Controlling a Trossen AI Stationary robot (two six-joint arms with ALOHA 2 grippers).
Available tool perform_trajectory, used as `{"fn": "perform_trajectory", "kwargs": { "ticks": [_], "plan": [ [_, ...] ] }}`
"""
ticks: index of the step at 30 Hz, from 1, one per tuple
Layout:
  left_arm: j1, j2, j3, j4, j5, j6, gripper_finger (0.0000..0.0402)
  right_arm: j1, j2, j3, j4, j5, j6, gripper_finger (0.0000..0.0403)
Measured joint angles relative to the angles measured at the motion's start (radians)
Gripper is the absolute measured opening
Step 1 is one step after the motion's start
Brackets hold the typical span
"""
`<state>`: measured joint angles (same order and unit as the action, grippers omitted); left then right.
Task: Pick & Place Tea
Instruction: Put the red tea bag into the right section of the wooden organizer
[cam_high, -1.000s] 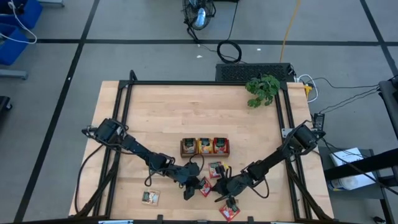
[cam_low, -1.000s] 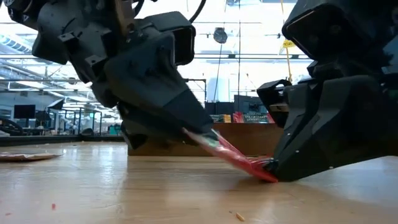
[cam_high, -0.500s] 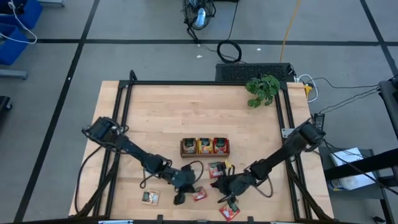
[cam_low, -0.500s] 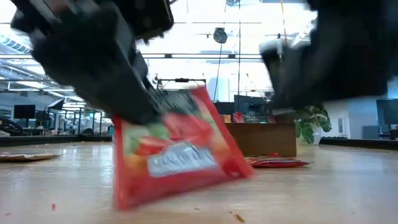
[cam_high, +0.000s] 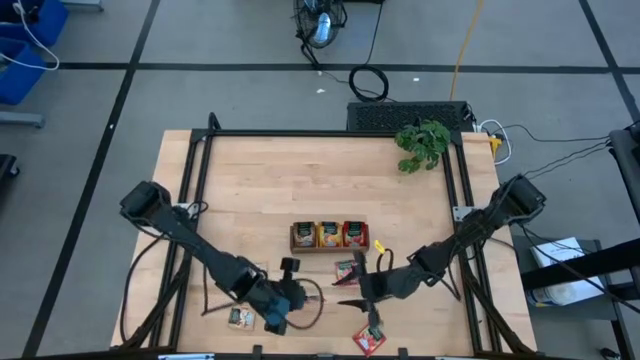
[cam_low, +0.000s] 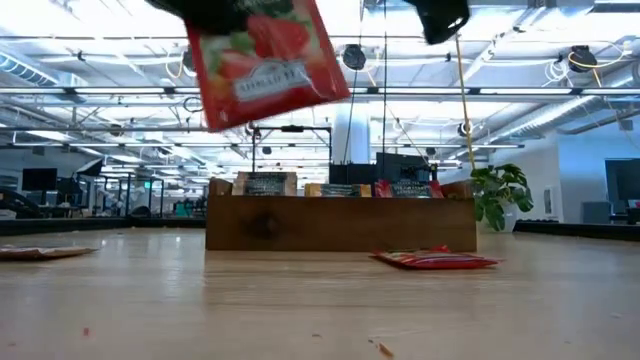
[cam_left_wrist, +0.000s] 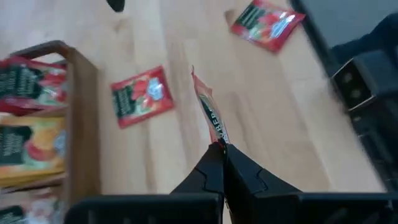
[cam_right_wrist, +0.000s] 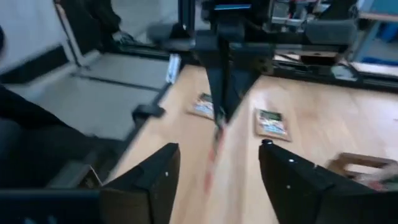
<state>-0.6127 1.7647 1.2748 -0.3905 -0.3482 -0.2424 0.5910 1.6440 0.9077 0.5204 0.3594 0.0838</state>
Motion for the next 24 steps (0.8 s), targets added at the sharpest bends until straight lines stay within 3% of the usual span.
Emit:
{"fn": "perform_trajectory", "kwargs": {
  "ticks": [2,10,24],
  "plan": [
    [-0.003,0.033,0.047,-0.035,-0.032,0.009,0.0003,-0.02,0.014,0.002,0.01,-0.051,0.035,0.0214],
    [0.012,0.158,0.179,-0.168,-0.15,0.013,0.0003,-0.042,0.042,0.001,0.026,-0.05,0.085,0.022],
    [0.052,0.175,0.207,-0.132,-0.115,0.033,0.0005,-0.08,0.042,0.001,-0.085,-0.046,0.159,0.0164]
  ]
}}
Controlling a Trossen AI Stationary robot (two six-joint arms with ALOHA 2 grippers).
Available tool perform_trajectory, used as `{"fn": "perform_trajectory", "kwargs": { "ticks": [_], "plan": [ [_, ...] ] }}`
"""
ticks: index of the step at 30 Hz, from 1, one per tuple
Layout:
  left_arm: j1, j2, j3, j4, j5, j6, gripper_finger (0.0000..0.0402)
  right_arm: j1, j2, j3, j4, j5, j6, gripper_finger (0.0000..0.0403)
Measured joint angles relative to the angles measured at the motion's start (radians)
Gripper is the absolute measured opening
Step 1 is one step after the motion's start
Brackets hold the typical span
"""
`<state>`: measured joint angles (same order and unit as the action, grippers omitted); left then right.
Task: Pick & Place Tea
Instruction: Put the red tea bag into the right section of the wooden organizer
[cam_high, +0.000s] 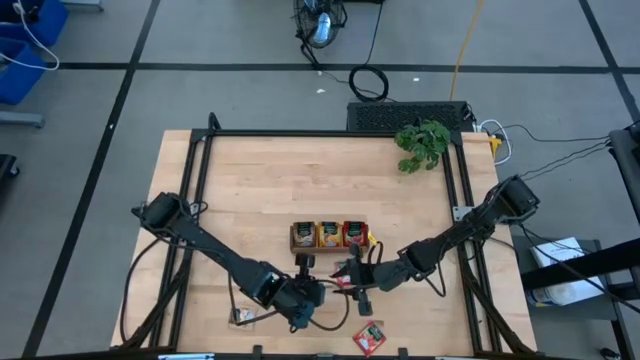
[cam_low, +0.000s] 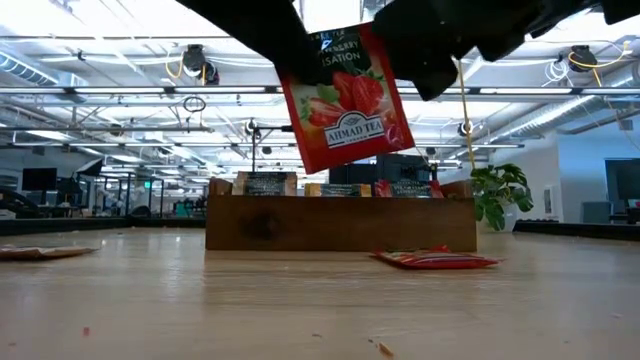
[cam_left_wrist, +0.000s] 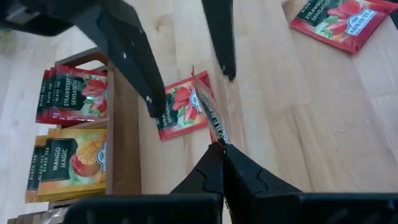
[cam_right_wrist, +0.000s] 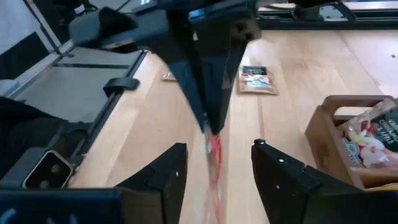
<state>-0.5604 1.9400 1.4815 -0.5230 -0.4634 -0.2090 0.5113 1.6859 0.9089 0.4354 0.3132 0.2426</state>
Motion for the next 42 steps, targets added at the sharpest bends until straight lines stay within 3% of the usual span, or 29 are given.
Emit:
{"fn": "perform_trajectory", "kwargs": {
  "ticks": [8,16,19,22,29,33,38,42],
  "plan": [
    [0.006,0.0,0.0,0.003,0.018,0.015,0.0004,-0.024,0.0,0.0,-0.021,-0.004,0.007,0.013],
    [0.015,0.0,0.0,0.005,0.019,0.013,0.0004,-0.04,0.0,0.0,-0.03,-0.106,-0.024,0.002],
    [0.022,0.0,0.0,0.005,0.022,-0.008,0.0009,-0.04,0.0,0.0,-0.032,-0.106,-0.045,0.0006],
    [0.023,0.0,0.0,0.002,0.022,-0.019,0.0044,-0.04,-0.006,0.0,-0.062,-0.106,-0.057,0.0002],
    [-0.009,-0.008,0.0,-0.028,-0.027,0.047,0.0167,-0.039,-0.008,0.001,-0.119,-0.076,-0.049,0.0001],
    [-0.027,-0.049,0.0,-0.121,-0.046,-0.05,0.0215,-0.037,-0.041,0.0,-0.194,0.003,-0.052,0.0],
    [-0.107,-0.1,-0.023,-0.194,-0.151,-0.15,0.0226,-0.035,-0.195,-0.074,-0.215,0.095,-0.052,0.0],
    [-0.19,-0.147,-0.083,-0.16,-0.265,-0.175,0.0209,-0.046,-0.372,-0.248,-0.137,0.195,-0.019,0.0]
  ]
}}
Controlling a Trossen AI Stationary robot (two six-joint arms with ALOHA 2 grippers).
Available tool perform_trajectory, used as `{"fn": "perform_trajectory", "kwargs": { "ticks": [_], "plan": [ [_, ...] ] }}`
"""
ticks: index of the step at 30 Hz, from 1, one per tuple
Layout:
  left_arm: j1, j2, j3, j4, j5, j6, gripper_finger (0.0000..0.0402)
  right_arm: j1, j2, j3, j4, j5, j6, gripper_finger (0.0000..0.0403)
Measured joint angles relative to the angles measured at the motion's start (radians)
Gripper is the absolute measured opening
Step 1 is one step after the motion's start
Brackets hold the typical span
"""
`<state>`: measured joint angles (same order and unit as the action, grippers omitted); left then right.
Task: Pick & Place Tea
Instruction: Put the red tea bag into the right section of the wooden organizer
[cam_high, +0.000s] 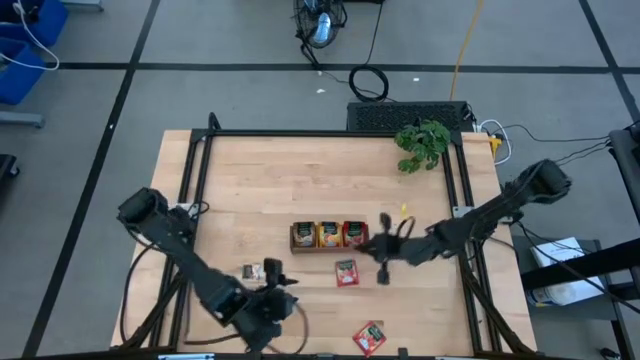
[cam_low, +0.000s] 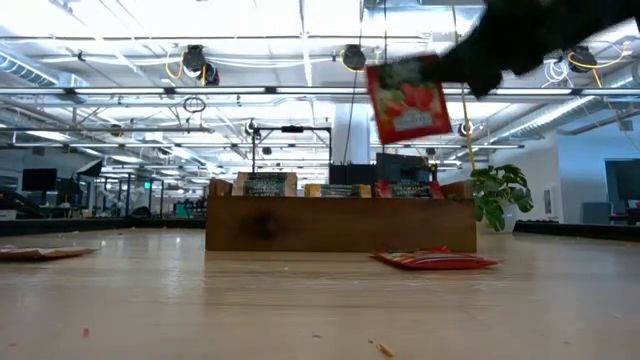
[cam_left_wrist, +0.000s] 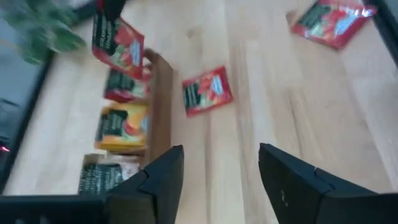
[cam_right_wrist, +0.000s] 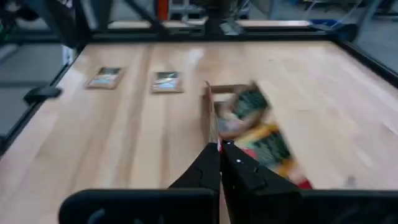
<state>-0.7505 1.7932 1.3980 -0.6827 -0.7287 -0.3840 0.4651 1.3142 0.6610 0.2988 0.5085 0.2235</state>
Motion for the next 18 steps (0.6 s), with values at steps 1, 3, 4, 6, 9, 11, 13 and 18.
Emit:
{"fn": "perform_trajectory", "kwargs": {
  "ticks": [1,3,4,6,9,11,13,18],
  "plan": [
    [-0.019,-0.012,-0.021,0.005,-0.036,0.006,0.0203,-0.009,-0.03,-0.053,0.051,0.005,0.007,0.0],
    [-0.055,-0.036,-0.055,0.005,-0.117,0.031,0.019,-0.032,-0.071,-0.155,0.185,-0.007,0.021,0.0],
    [-0.071,-0.056,-0.067,0.02,-0.148,0.059,0.0183,-0.048,-0.086,-0.196,0.248,-0.028,0.023,0.0],
    [-0.081,-0.116,-0.085,0.071,-0.17,0.137,0.017,-0.088,-0.097,-0.264,0.375,-0.088,0.018,0.0],
    [-0.055,-0.219,-0.12,0.192,-0.111,0.286,0.0148,-0.138,-0.085,-0.314,0.443,-0.142,0.025,0.0],
    [-0.022,-0.281,-0.171,0.306,0.006,0.379,0.0134,-0.158,-0.062,-0.314,0.445,-0.148,0.026,0.0],
    [0.01,-0.338,-0.244,0.435,0.135,0.461,0.0121,-0.168,-0.036,-0.31,0.437,-0.147,0.026,0.0],
    [0.069,-0.423,-0.459,0.703,0.267,0.528,0.0095,-0.191,0.063,-0.303,0.448,-0.148,0.027,0.0]
  ]
}}
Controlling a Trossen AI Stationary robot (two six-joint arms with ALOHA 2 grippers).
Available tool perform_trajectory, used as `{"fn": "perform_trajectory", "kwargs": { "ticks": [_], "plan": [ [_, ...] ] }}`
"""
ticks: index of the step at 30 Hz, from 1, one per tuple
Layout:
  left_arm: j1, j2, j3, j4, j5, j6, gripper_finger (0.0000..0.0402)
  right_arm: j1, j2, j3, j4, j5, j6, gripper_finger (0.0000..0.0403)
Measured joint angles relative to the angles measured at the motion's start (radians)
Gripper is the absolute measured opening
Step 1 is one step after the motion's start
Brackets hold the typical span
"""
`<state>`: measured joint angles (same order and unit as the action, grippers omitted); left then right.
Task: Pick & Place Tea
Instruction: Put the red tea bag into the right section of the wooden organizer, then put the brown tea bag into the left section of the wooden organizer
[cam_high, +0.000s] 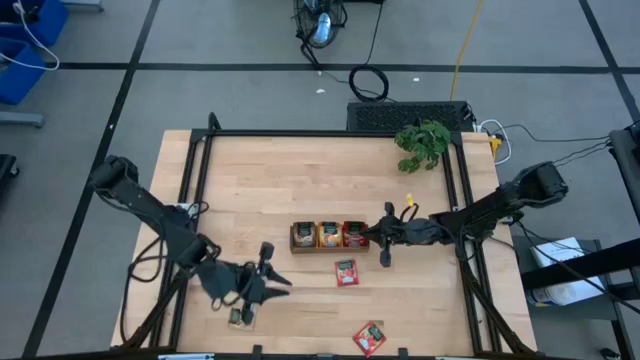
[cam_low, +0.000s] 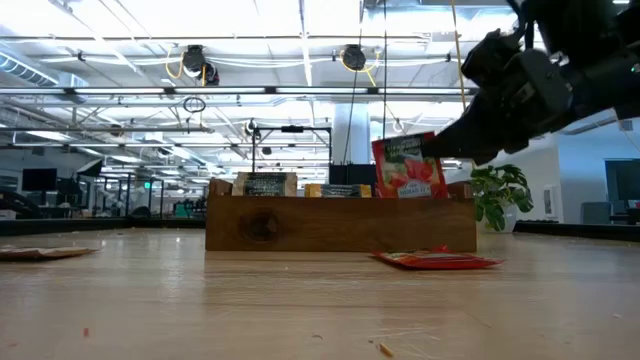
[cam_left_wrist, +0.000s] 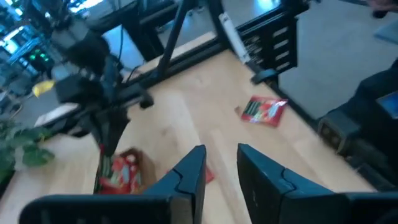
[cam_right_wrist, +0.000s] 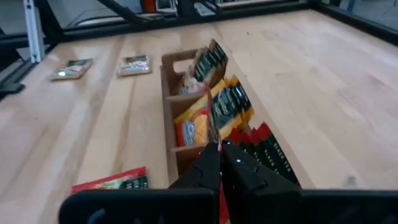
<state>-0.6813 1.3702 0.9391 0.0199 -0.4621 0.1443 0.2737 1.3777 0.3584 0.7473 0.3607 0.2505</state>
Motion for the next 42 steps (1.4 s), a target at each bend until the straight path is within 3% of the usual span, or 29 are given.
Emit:
{"fn": "perform_trajectory", "kwargs": {
  "ticks": [4,18,31,36,39,42],
  "plan": [
    [0.036,-0.006,-0.092,0.14,0.018,-0.008,0.0091,-0.019,0.059,0.002,0.032,0.0,0.022,0.0],
    [-0.009,-0.006,-0.1,0.122,0.02,-0.051,0.009,-0.019,0.097,0.003,0.075,0.001,-0.009,0.0013],
    [-0.109,-0.01,-0.1,0.109,-0.07,-0.051,0.009,-0.019,0.052,0.003,0.121,0.065,-0.054,0.0194],
    [-0.138,-0.016,-0.1,0.103,-0.086,-0.205,0.009,0.006,-0.035,0.033,0.064,0.066,-0.073,0.0205],
    [-0.165,-0.017,-0.099,0.027,-0.043,-0.292,0.009,0.062,-0.04,0.11,-0.055,0.08,-0.104,0.0192],
    [-0.202,-0.017,-0.099,-0.087,-0.091,-0.445,0.009,0.123,-0.006,0.217,-0.171,0.087,-0.136,0.0173]
  ]
}}
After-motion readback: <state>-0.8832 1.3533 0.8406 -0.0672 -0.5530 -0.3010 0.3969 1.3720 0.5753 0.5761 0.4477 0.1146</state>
